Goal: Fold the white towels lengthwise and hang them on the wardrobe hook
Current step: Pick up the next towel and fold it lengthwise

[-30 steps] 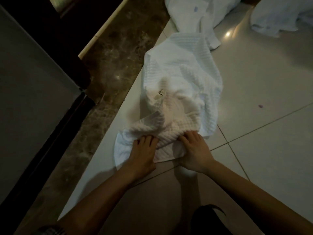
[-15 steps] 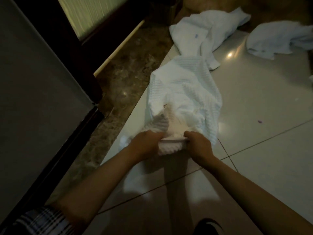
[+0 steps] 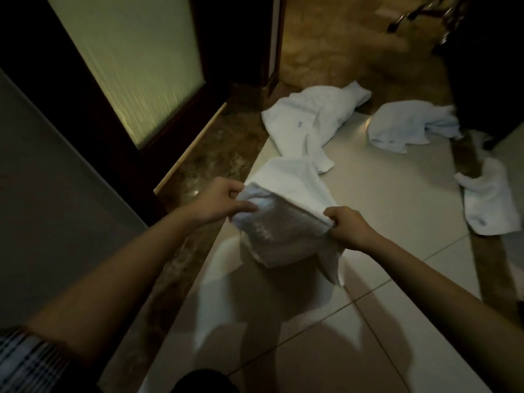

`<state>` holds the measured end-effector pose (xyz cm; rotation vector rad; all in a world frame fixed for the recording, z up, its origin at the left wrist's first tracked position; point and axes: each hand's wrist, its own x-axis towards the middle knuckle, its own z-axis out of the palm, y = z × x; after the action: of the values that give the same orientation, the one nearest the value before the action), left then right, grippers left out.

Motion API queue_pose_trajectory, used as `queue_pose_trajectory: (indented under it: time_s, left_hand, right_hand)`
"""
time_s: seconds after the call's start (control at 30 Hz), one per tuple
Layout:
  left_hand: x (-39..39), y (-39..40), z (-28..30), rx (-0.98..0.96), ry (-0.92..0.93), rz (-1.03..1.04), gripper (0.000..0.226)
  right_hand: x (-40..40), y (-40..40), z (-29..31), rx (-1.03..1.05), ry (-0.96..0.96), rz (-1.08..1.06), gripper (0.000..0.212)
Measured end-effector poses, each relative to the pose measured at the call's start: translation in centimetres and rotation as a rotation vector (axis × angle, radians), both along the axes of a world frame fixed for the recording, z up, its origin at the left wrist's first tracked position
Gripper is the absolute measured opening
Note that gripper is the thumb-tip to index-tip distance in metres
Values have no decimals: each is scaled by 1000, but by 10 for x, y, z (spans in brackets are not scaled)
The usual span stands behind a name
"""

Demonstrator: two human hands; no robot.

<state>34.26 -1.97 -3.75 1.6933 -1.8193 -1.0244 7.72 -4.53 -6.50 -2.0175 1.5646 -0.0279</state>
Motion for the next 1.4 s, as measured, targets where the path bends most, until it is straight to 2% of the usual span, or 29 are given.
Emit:
queue_pose_trajectory:
  time_s: [0.07, 0.1, 0.17, 0.27, 0.33, 0.4, 0.53, 0.6, 0.67, 0.77, 0.83, 0.87, 0.9, 1.03, 1.1, 1.17, 1.27, 1.4]
  left_hand:
    - [-26, -13, 41, -19, 41, -39, 12]
    - [-41, -18, 63, -20, 15, -84, 14]
    - [-68, -25, 106, -36, -31, -149, 24]
    - [-89, -33, 180, -89, -11, -115, 24]
    - [-96, -41, 236, -114, 24, -82, 23]
    - [-100, -49, 293, -129, 79, -55, 21]
    - [-119, -68, 410, -173, 71, -95, 14]
    - [-131, -78, 471, -177, 120, -111, 8]
    - [-142, -84, 529, -103, 237, -141, 18]
    - [-164, -82, 595, -22, 328, -225, 56]
    - [-182, -74, 621, -54, 314, -250, 78]
    - [-192, -70, 630, -65, 302, -257, 82]
    - [-202, -66, 639, -63, 297, -274, 78]
    - [-236, -53, 664, 50, 382, -417, 36]
    - [-253, -49, 670, 37, 370, -453, 23]
    - [-270, -47, 674, 32, 317, -460, 20]
    - [-301, -35, 676, 92, 395, -517, 14]
    - [-346, -27, 668, 72, 285, -572, 19]
  right_hand:
    - [7, 2, 46, 129, -144, 56, 16]
    - [13, 6, 72, 186, -239, 55, 20]
    - [22, 13, 125, 160, -354, 0, 33]
    - [21, 12, 211, -20, -350, -141, 37]
    - [16, 9, 270, -89, -349, -157, 38]
    - [13, 2, 330, -99, -390, -168, 41]
    - [4, -17, 444, -29, -379, -187, 43]
    - [-9, -22, 501, -77, -423, -228, 38]
    - [-27, -22, 555, -201, -484, -295, 24]
    - [-52, -19, 625, -384, -491, -411, 14]
    - [-69, -15, 663, -457, -501, -503, 16]
    - [-77, -11, 682, -475, -523, -551, 17]
    - [-86, -8, 698, -496, -541, -586, 17]
    - [-127, 11, 747, -579, -618, -645, 16]
    - [-148, 23, 765, -614, -640, -671, 20]
    - [-168, 39, 778, -640, -650, -698, 26]
    - [-193, 69, 793, -663, -703, -780, 23]
    - [-226, 107, 806, -725, -745, -902, 19]
